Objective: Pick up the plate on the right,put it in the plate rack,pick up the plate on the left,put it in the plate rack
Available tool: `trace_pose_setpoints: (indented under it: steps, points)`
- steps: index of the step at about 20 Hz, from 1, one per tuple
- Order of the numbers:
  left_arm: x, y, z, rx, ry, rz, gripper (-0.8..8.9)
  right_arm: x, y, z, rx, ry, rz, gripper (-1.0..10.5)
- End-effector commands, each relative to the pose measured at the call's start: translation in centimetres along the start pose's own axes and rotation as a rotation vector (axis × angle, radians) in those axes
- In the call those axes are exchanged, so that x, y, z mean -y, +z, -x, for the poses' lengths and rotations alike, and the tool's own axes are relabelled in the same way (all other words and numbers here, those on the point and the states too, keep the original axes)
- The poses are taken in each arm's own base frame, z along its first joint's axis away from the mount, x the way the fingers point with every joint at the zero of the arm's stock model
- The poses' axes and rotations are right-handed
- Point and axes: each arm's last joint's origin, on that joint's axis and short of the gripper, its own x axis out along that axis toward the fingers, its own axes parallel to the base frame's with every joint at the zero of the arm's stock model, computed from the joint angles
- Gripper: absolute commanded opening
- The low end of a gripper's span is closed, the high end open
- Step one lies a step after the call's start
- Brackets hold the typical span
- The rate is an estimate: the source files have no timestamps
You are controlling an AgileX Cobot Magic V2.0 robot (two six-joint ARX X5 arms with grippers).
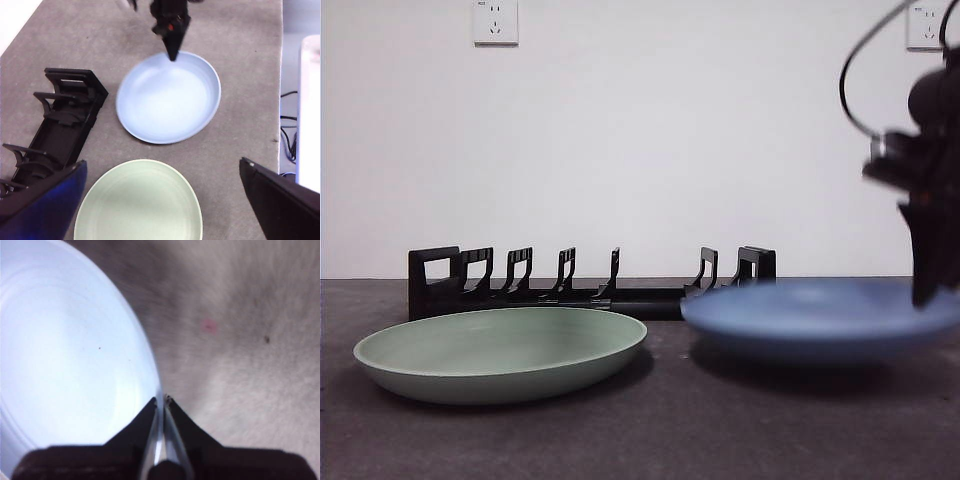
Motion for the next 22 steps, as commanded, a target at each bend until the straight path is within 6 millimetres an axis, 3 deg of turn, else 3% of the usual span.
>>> trace_pose_setpoints:
  steps: [1, 5, 9, 13, 17, 20, 22]
  points:
    - [0.2, 0.1, -0.1, 0.003, -0.009, -0.082, 6.16, -1.6, 0.7, 3.9, 0.1, 0.045, 0.048, -0.1]
    - [0.5, 0.4, -0.2, -0.006, 0.017, -0.226, 6.16, -3.8, 0.8, 9.6, 0.165, 0.082, 0.089, -0.1]
    - [1.1, 1.2, -0.5, -0.043, 0.123, -0.432, 6.16, -5.6, 0.8, 12.2, 0.168, 0.144, 0.116, -0.1]
    - [1.9, 2.3, -1.2, -0.042, 0.168, -0.624, 6.16, -8.6, 0.8, 12.2, 0.151, 0.175, 0.181, -0.1]
    - [2.7, 2.5, -3.0, -0.106, 0.138, -0.7, 6.16, -11.4, 0.6, 11.7, 0.137, 0.206, 0.25, -0.1]
    - [3.0, 2.5, -4.1, -0.148, 0.121, -0.724, 6.12, -11.9, 0.5, 11.5, 0.131, 0.213, 0.262, -0.1]
    - [3.1, 2.5, -4.5, -0.162, 0.119, -0.727, 5.25, -11.9, 0.5, 11.5, 0.131, 0.212, 0.261, -0.1]
